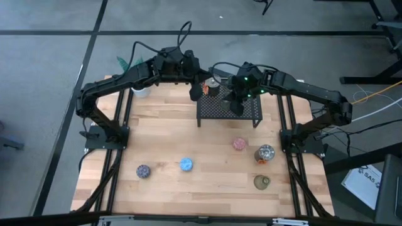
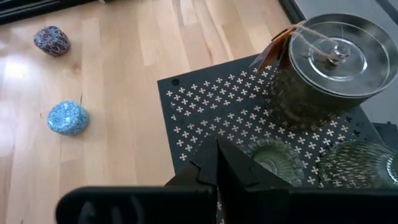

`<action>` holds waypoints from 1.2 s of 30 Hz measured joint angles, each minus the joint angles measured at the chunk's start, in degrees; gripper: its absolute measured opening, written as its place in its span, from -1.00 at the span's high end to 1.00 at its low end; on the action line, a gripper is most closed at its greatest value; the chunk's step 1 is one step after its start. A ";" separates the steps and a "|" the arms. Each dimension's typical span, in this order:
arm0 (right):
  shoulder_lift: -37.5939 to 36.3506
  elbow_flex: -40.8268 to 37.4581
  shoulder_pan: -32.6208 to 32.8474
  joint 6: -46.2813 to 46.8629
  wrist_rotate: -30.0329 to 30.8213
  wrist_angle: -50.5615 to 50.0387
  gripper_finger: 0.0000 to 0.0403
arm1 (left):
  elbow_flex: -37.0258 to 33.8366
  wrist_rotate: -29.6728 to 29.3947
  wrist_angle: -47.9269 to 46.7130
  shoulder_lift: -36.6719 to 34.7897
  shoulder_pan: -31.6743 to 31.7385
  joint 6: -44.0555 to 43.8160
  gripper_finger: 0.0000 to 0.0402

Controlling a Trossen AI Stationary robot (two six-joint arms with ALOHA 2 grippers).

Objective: Pick & Place candle stick holders
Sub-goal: Put the top green vase candle holder on the shelf aligned with the other green vase candle holder

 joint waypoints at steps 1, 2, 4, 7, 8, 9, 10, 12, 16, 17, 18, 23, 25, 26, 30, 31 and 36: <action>0.00 0.00 0.00 0.00 0.10 -0.04 1.00 | 0.00 0.00 -0.22 0.00 0.03 0.00 0.99; 0.00 0.00 0.00 0.00 0.11 -0.05 1.00 | 0.00 0.00 -0.34 0.00 0.03 0.00 0.99; 0.00 0.00 -0.02 0.00 0.17 -0.03 1.00 | 0.00 0.02 -0.53 0.00 0.03 0.00 0.99; 0.00 0.00 -0.04 0.00 0.17 0.02 1.00 | 0.00 0.00 -0.75 0.02 -0.01 0.02 0.99; 0.00 0.00 -0.04 -0.04 0.17 0.12 1.00 | 0.00 0.00 -0.70 0.02 0.00 0.04 0.99; -0.08 0.00 -0.04 -0.27 0.24 0.13 1.00 | 0.00 0.00 -0.63 0.02 0.01 0.01 0.99; -0.43 -0.01 -0.04 -0.50 0.33 0.09 1.00 | 0.00 0.12 -0.65 -0.12 0.01 -0.19 0.99; -1.69 -0.02 -0.04 -1.23 0.34 0.56 1.00 | -0.04 1.14 -1.09 -1.08 0.12 -0.64 0.99; -5.02 1.96 -0.04 -2.29 0.54 -0.37 1.00 | -0.02 3.22 -2.50 -5.59 0.27 -0.93 0.99; -6.01 2.98 -0.04 -3.04 0.70 -0.77 1.00 | -0.02 3.30 -2.99 -6.77 0.27 -0.94 0.99; -6.82 4.14 -0.04 -3.63 1.12 -1.50 1.00 | -0.02 3.28 -3.24 -8.00 0.27 -0.96 0.99; -9.96 11.61 -0.07 -6.94 1.89 -5.77 1.00 | 0.00 3.26 -3.18 -15.14 0.40 -2.55 0.99; -10.84 14.45 -0.07 -7.06 2.65 -6.40 1.00 | 0.00 3.26 -3.27 -17.84 0.77 -3.04 0.99; -11.22 15.65 -0.10 -7.06 2.87 -6.68 1.00 | 0.00 3.15 -3.63 -19.01 0.95 -3.25 0.99; -12.91 17.95 -0.80 -6.73 2.86 -6.63 1.00 | 0.00 2.75 -5.49 -23.22 1.69 -4.12 0.99; -13.52 17.98 -1.03 -6.56 2.86 -6.38 1.00 | 0.00 2.78 -5.82 -24.15 1.85 -4.01 0.99; -16.00 17.99 -1.78 -5.95 1.61 -7.12 1.00 | 0.02 2.48 -9.40 -27.72 1.84 -3.09 0.99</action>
